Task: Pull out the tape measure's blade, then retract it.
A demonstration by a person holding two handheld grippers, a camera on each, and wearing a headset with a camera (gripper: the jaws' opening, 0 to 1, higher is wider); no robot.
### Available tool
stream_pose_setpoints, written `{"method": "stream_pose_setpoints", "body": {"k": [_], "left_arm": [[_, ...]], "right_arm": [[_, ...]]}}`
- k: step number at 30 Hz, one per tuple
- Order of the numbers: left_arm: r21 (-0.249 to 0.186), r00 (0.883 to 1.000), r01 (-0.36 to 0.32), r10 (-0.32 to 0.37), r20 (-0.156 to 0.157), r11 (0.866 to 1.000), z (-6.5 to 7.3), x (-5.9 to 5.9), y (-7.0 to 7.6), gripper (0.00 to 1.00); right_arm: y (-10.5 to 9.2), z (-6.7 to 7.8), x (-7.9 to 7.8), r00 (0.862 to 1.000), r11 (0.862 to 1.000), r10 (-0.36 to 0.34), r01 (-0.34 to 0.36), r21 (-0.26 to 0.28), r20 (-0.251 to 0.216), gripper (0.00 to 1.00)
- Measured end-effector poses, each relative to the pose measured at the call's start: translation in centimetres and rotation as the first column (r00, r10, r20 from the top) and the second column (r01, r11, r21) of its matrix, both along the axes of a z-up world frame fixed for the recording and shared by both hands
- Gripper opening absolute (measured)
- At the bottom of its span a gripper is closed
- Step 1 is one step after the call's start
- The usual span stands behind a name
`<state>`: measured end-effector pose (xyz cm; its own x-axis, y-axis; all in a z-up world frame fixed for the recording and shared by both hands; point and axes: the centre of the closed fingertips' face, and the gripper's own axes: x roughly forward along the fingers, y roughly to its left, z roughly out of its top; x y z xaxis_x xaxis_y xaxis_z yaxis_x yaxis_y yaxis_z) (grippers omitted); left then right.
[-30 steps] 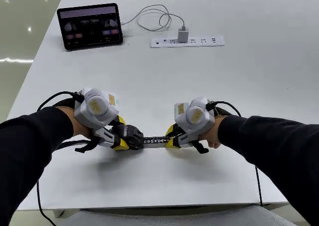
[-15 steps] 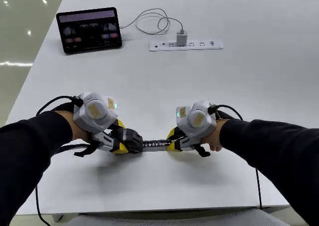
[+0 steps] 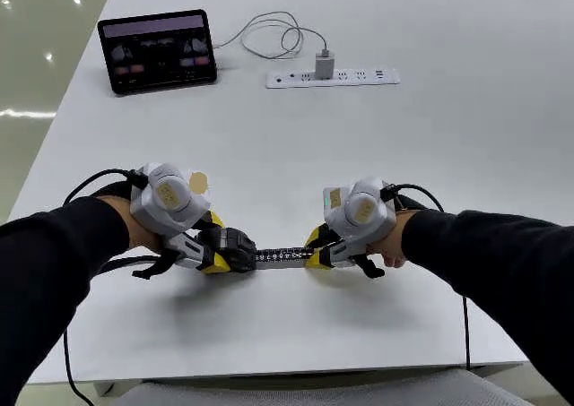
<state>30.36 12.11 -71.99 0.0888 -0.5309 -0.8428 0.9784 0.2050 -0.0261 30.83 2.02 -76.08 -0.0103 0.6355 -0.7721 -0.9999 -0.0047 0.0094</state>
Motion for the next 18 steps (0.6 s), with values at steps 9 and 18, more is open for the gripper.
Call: {"method": "stream_pose_setpoints", "body": {"k": [9, 18], "left_arm": [[-0.001, 1.000, -0.006, 0.006, 0.001, 1.000, 0.0, 0.0, 0.0, 0.32], [-0.001, 1.000, -0.010, 0.010, 0.004, 1.000, -0.1, 0.1, 0.0, 0.32]], "right_arm": [[-0.8, -0.1, 0.1, 1.000, 1.000, -0.007, 0.007, -0.009, 0.001, 0.10], [-1.3, 0.0, 0.1, 1.000, 1.000, -0.013, 0.013, -0.011, 0.000, 0.10]]}}
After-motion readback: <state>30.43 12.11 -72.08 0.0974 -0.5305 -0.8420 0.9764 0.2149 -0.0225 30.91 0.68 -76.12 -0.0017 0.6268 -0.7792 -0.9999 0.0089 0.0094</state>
